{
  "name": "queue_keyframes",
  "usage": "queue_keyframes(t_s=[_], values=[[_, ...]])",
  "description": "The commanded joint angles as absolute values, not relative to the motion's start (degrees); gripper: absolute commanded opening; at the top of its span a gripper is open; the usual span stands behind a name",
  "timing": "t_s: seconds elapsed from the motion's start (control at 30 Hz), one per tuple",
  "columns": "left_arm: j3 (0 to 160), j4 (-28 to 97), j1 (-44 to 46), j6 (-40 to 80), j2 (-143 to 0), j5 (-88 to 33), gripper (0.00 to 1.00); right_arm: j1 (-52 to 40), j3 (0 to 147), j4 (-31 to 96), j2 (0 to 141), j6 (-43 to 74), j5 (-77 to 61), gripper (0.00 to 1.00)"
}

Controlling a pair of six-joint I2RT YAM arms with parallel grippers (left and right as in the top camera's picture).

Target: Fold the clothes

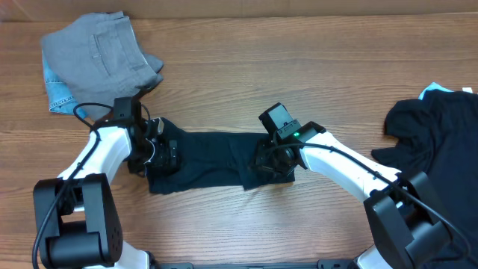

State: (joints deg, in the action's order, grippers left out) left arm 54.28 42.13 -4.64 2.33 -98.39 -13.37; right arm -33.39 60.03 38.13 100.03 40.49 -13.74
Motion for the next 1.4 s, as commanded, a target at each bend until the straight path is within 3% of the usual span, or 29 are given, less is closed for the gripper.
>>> queue_keyframes(t_s=[0.0, 0.27, 0.3, 0.57, 0.9, 1.17, 1.37], values=[[50.5, 39.6, -4.8, 0.6, -99.1, -15.3, 0.70, -33.3, 59.9, 37.7, 100.1, 40.8, -14.0, 0.17], [48.9, 36.0, -2.1, -0.1, -99.1, -16.5, 0.07, -33.3, 59.9, 37.7, 100.1, 40.7, -14.0, 0.16], [49.0, 36.4, -1.8, -0.1, -99.1, -16.5, 0.04, -33.3, 59.9, 37.8, 100.1, 40.7, -14.0, 0.16], [60.5, 54.5, -3.1, 0.0, -98.4, -6.0, 0.04, -32.7, 61.4, 40.2, 98.0, 39.9, -13.6, 0.12], [79.1, 70.1, -0.7, 2.4, -96.5, -7.7, 0.04, -30.3, 62.0, 42.8, 92.4, 39.0, -12.1, 0.13], [80.4, 68.6, 11.8, 5.8, -96.5, -11.6, 0.04, -23.4, 62.0, 47.3, 92.3, 37.5, -7.7, 0.13], [80.0, 64.7, 24.7, 12.4, -97.4, -6.4, 0.04, -18.4, 62.0, 49.5, 92.3, 36.3, -7.7, 0.13]])
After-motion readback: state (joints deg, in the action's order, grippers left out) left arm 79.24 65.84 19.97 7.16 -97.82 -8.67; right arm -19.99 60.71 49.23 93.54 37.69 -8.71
